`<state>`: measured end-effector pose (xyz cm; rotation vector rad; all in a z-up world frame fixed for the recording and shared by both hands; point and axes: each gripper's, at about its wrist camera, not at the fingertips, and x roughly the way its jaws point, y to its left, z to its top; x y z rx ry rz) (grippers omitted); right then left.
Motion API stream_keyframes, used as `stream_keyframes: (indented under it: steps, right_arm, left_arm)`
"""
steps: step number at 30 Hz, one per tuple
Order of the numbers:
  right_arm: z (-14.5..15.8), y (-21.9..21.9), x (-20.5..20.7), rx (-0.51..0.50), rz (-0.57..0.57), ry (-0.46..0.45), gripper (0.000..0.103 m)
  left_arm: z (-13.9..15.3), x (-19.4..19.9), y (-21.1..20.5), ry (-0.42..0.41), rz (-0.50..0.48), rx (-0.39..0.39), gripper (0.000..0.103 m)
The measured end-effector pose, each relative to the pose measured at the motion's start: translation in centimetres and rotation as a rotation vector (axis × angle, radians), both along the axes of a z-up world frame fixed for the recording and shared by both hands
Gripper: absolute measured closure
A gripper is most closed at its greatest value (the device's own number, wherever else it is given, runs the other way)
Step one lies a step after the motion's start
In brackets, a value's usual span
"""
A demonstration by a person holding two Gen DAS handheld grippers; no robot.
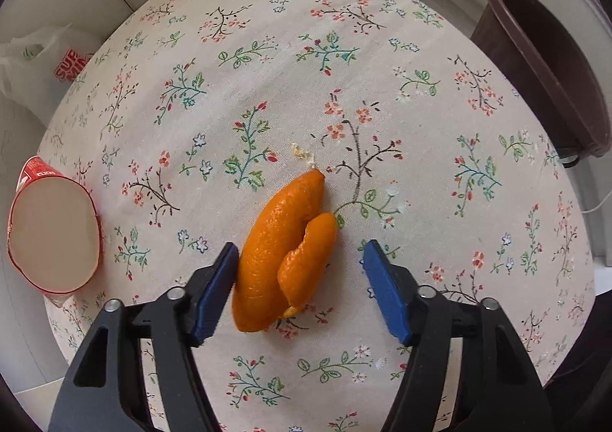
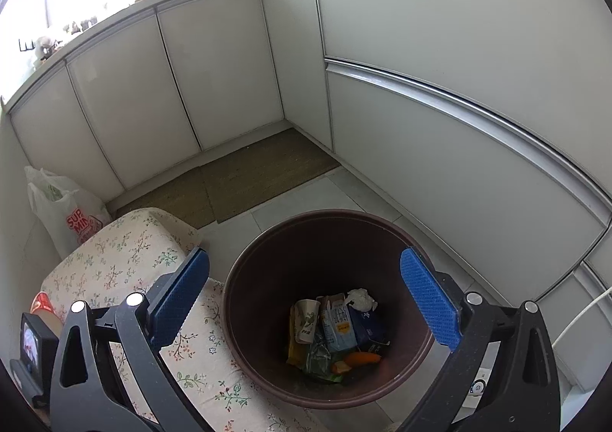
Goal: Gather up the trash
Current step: 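Move the left tool back to the table and grasp the second orange peel, then grasp the red noodle cup with the right tool while the left tool lifts the peel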
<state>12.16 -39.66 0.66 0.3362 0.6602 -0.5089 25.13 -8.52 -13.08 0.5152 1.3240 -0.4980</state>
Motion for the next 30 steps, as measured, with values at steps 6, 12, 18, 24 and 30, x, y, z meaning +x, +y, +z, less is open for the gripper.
stream_keyframes:
  steps: [6, 12, 18, 24, 30]
  right_arm:
    - [-0.2, 0.4, 0.3, -0.009, 0.0, 0.006, 0.007]
    - [-0.1, 2.1, 0.9, -0.012, 0.037, -0.014, 0.007]
    - [-1.5, 10.0, 5.3, -0.008, 0.327, 0.067, 0.007]
    - [-3.5, 23.9, 13.0, 0.151, 0.801, 0.223, 0.007]
    - [-5.6, 33.6, 21.2, 0.531, 0.94, 0.3, 0.007]
  left_arm:
    - [0.3, -1.0, -0.3, 0.009, 0.037, -0.061, 0.069]
    - [1.2, -4.0, 2.0, -0.016, 0.218, -0.191, 0.078]
    - [6.5, -8.1, 10.6, 0.005, 0.551, -0.501, 0.078]
    - [11.4, -10.4, 20.0, -0.313, 0.721, -0.481, 0.078]
    - [13.2, -11.3, 27.1, -0.325, 0.848, -0.62, 0.078]
